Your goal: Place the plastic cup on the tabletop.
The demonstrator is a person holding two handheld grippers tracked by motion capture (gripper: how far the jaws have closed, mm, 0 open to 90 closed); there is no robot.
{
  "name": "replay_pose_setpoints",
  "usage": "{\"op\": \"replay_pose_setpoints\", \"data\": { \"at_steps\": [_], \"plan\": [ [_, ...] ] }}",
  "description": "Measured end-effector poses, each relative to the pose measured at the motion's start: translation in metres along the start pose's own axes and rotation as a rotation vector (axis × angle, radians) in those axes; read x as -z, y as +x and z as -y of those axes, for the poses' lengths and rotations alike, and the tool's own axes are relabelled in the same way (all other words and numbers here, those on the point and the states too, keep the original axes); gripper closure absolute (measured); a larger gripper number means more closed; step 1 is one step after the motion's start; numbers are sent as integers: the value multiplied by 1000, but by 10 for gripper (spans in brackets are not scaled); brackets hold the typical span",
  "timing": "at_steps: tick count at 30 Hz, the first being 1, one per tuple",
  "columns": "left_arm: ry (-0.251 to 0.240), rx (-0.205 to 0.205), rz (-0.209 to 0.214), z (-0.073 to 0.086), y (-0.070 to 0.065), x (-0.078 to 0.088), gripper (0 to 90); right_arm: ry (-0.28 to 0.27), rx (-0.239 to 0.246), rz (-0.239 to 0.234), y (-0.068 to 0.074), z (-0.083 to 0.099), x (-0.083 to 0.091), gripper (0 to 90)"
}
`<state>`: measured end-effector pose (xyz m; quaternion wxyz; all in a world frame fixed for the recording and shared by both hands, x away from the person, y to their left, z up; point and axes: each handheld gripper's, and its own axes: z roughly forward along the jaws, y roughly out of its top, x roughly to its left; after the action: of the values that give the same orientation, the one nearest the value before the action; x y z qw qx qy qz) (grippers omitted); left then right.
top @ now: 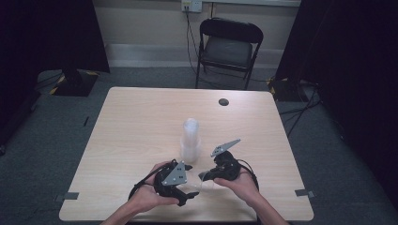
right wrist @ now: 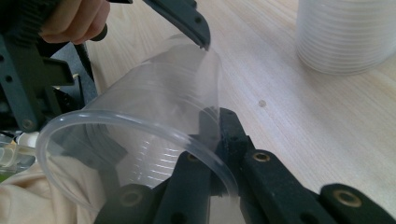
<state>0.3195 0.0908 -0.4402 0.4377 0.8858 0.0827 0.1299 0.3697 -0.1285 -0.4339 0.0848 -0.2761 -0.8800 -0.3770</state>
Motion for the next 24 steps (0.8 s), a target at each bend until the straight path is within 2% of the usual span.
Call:
{"op": "replay_pose_setpoints", "data": {
  "at_steps": [5, 6, 10, 11, 12, 17, 21, 24],
  "plan": [
    [29, -45, -23, -2, -6, -4, 161, 9, -7, -14, 2, -2, -1, 900],
    [19, -44, -29, -3, -8, -6, 163, 12, -13, -16, 3, -2, -1, 900],
    [27, -71, -37, -4, -9, -9, 168, 18, -22, -17, 3, -2, -4, 900],
    [33, -80, -38, -4, -10, -8, 176, 21, -38, -25, 2, -3, -6, 900],
    [18, -85, -43, -5, -11, -9, 179, 24, -47, -31, 1, -3, -7, 900],
    [19, -101, -57, -6, -13, -9, 176, 26, -62, -20, 2, -5, -9, 900],
    [11, -116, -56, -7, -15, -9, 179, 23, -73, -30, 5, -7, -12, 900],
    [3, -141, -42, -9, -20, -10, 183, 46, -68, -30, 8, -7, -15, 900]
  ]
}}
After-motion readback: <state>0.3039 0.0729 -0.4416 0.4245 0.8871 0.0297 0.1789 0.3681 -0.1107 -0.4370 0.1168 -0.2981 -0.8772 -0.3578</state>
